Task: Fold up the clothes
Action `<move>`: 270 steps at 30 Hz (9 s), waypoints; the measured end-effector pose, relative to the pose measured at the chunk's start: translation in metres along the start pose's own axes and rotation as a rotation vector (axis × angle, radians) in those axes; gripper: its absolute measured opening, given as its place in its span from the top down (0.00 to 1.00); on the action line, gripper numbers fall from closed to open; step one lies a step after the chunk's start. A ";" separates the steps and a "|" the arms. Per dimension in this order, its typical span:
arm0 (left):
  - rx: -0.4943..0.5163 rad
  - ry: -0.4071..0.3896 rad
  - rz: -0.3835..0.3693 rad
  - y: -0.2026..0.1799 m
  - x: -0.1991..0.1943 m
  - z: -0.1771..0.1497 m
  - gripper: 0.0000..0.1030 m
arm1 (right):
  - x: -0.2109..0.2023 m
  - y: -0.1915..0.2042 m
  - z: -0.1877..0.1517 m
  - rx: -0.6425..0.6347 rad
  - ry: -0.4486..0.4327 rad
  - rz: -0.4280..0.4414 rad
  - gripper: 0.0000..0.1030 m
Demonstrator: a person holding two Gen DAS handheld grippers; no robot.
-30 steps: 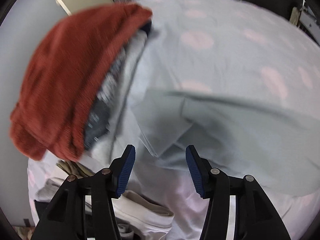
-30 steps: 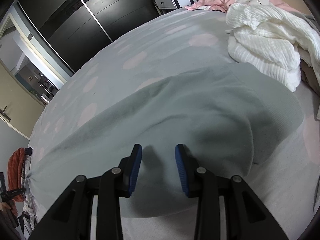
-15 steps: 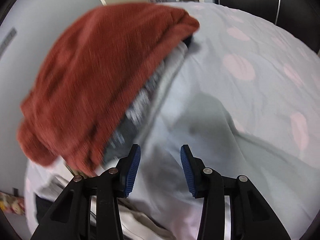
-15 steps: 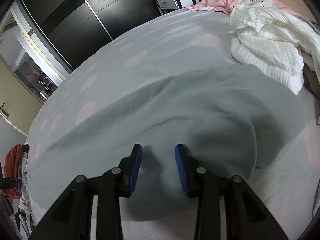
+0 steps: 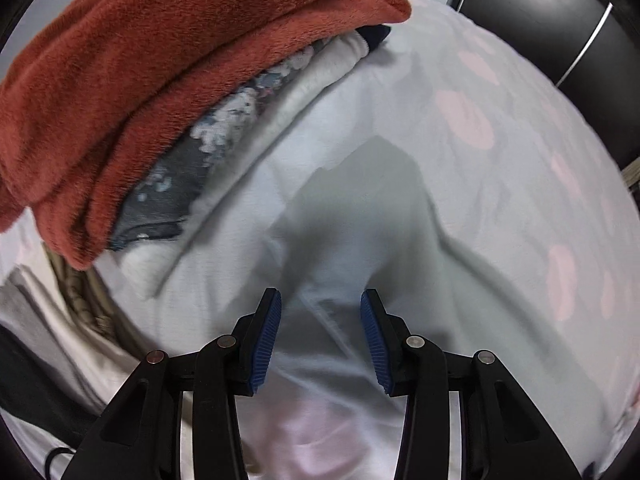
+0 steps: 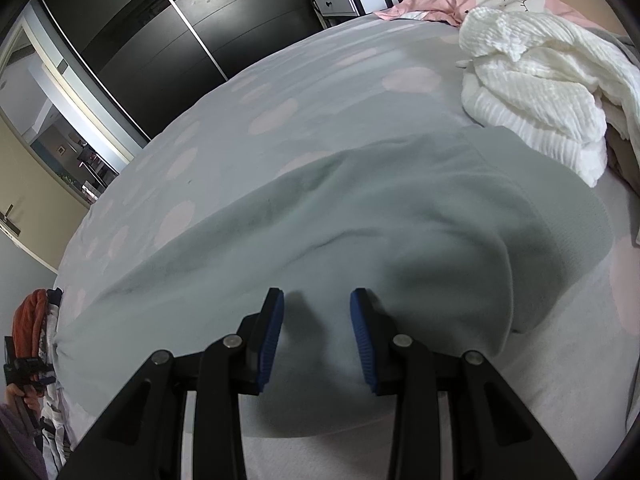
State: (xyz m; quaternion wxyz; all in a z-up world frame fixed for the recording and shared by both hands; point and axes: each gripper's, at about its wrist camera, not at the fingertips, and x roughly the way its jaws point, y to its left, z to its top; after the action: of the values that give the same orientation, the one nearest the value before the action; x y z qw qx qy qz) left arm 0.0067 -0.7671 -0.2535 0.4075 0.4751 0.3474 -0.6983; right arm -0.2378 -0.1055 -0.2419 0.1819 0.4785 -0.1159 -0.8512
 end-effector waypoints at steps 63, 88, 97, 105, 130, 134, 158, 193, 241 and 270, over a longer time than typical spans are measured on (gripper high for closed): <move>0.074 -0.374 -0.154 -0.070 -0.165 -0.055 0.95 | -0.016 -0.009 0.010 0.076 0.024 0.087 0.67; 0.887 -0.100 -0.066 -0.405 -0.095 -0.364 0.95 | -0.011 -0.053 0.019 0.244 0.234 0.265 0.67; 1.145 0.171 -0.020 -0.439 -0.088 -0.376 0.72 | -0.014 -0.059 0.019 0.271 0.261 0.294 0.67; 1.130 0.080 -0.049 -0.466 -0.134 -0.381 0.71 | -0.016 -0.062 0.020 0.281 0.271 0.296 0.67; 0.897 0.169 -0.076 -0.462 -0.093 -0.348 0.92 | -0.016 -0.070 0.018 0.299 0.279 0.314 0.67; 0.878 0.188 -0.111 -0.456 -0.097 -0.345 0.92 | -0.015 -0.068 0.018 0.320 0.266 0.298 0.67; 0.690 -0.051 -0.203 -0.305 -0.153 -0.308 0.65 | 0.026 -0.009 0.005 0.169 0.408 0.501 0.67; 0.231 -0.113 -0.099 -0.115 -0.077 -0.149 0.65 | -0.055 0.168 0.042 -0.132 0.194 0.198 0.94; 0.565 -0.094 -0.198 -0.226 -0.066 -0.205 0.65 | -0.025 -0.109 0.097 -0.039 0.356 -0.091 0.85; 0.558 -0.065 -0.207 -0.229 -0.069 -0.210 0.65 | -0.006 -0.101 0.085 -0.049 0.375 -0.108 0.70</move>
State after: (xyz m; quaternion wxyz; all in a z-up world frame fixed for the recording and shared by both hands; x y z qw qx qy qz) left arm -0.1043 -0.4695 -0.2308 0.1986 0.5082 0.1753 -0.8195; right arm -0.3279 -0.0092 -0.2316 0.1662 0.6298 -0.0331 -0.7581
